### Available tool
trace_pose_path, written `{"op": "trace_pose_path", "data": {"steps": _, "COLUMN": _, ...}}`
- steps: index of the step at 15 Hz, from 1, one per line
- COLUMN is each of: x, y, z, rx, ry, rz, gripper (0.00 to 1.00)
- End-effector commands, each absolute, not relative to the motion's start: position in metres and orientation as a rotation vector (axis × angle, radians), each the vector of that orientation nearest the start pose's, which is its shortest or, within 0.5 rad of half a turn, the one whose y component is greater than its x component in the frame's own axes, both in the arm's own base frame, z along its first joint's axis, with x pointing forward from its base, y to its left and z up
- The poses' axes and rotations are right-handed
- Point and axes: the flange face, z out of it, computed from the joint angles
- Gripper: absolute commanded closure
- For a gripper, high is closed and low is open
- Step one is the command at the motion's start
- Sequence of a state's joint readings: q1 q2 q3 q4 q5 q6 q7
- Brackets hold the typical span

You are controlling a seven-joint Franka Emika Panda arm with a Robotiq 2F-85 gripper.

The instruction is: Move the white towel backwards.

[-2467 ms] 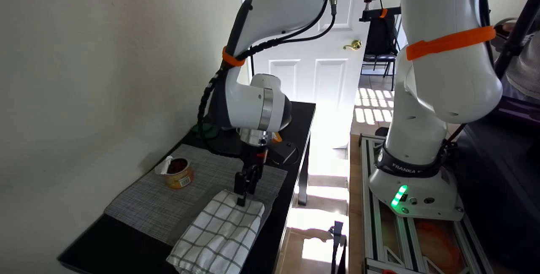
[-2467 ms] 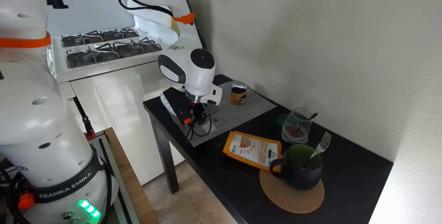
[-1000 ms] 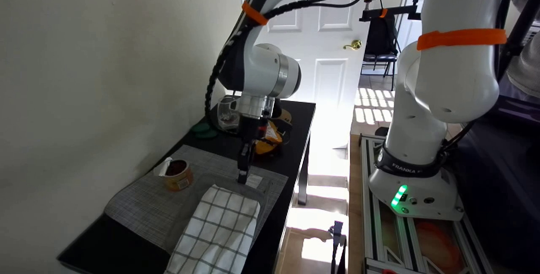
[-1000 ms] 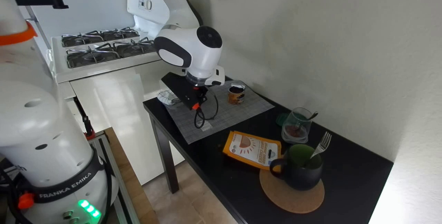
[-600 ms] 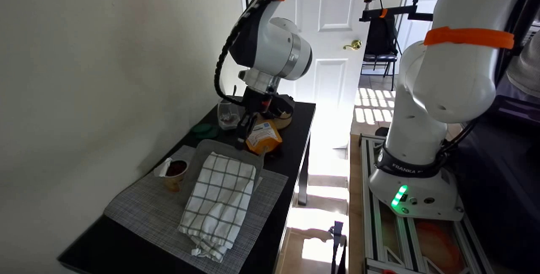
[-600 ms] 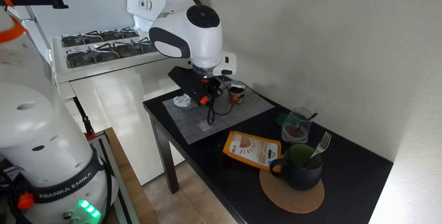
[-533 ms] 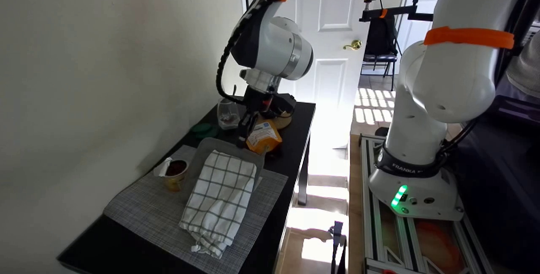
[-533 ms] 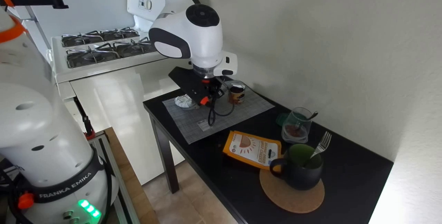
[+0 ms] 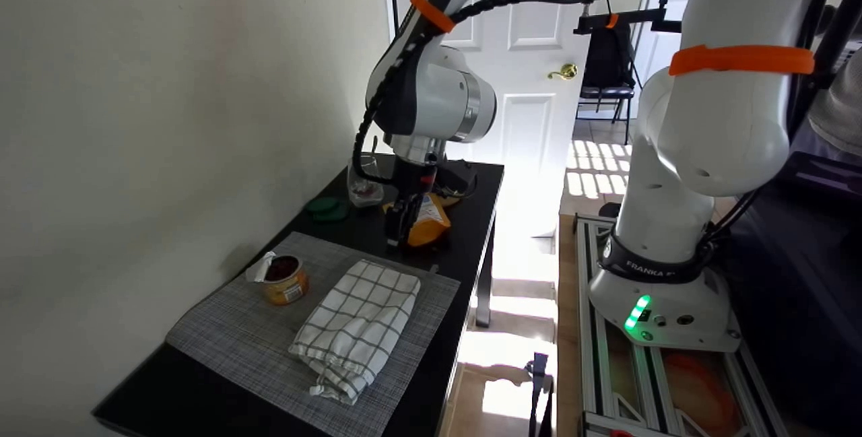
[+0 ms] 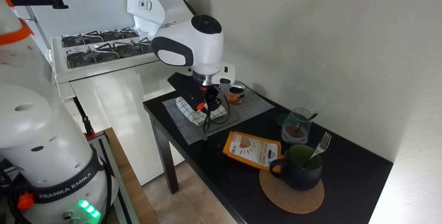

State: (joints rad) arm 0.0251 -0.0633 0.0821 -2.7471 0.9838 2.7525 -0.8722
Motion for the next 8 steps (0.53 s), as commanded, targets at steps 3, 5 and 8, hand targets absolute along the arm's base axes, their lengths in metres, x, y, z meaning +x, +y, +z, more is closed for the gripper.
{"op": "trace_pose_path", "data": {"steps": 3, "x": 0.392, "y": 0.016, "z": 0.217, "rx": -2.742, "ry": -0.044, "rz": -0.239, "gripper": 0.01}}
{"op": "trace_pose_path", "data": {"steps": 5, "x": 0.396, "y": 0.011, "z": 0.21, "rx": -2.729, "ry": -0.014, "rz": -0.229, "gripper": 0.0}}
{"op": "trace_pose_path", "data": {"steps": 8, "x": 0.403, "y": 0.009, "z": 0.196, "rx": -2.688, "ry": 0.015, "rz": -0.21, "gripper": 0.0}}
